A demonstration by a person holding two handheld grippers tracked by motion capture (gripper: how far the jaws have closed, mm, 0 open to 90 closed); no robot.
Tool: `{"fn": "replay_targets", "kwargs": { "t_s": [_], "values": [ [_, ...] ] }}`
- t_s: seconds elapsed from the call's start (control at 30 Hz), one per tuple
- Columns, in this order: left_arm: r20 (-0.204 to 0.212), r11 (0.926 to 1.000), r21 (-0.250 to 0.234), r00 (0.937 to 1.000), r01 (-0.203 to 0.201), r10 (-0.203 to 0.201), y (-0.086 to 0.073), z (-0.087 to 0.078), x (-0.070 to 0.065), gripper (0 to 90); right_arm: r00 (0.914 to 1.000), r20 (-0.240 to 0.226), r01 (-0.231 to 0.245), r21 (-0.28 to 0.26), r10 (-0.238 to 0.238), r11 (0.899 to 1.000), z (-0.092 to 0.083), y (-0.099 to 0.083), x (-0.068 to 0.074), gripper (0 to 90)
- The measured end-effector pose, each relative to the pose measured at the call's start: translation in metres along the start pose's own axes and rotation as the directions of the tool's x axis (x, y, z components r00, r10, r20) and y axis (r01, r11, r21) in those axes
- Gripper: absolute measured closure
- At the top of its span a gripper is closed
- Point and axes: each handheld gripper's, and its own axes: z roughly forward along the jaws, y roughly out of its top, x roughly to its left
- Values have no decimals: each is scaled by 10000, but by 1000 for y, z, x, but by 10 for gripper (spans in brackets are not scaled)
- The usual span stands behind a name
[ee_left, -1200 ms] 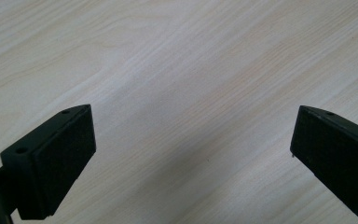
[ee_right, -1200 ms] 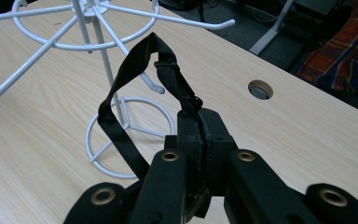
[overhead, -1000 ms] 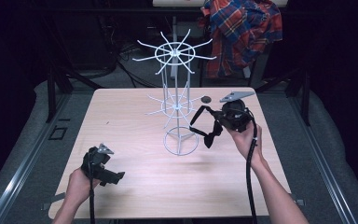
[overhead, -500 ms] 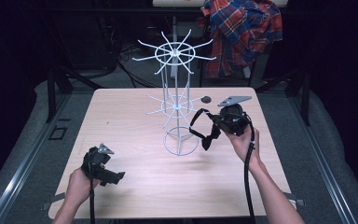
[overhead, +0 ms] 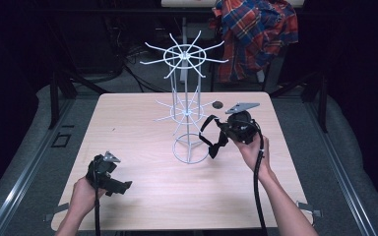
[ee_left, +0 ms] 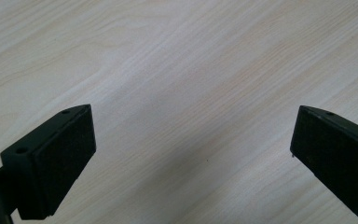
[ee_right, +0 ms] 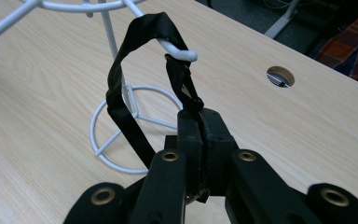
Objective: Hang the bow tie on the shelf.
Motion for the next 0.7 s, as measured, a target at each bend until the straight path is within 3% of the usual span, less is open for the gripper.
{"fn": "replay_targets", "kwargs": {
  "t_s": [0.7],
  "values": [
    [-18,10000,6,10000,-16,16,1,0,-1,2,9998,-170,-99,229,103,9997,13,-3,1,860]
  ]
}}
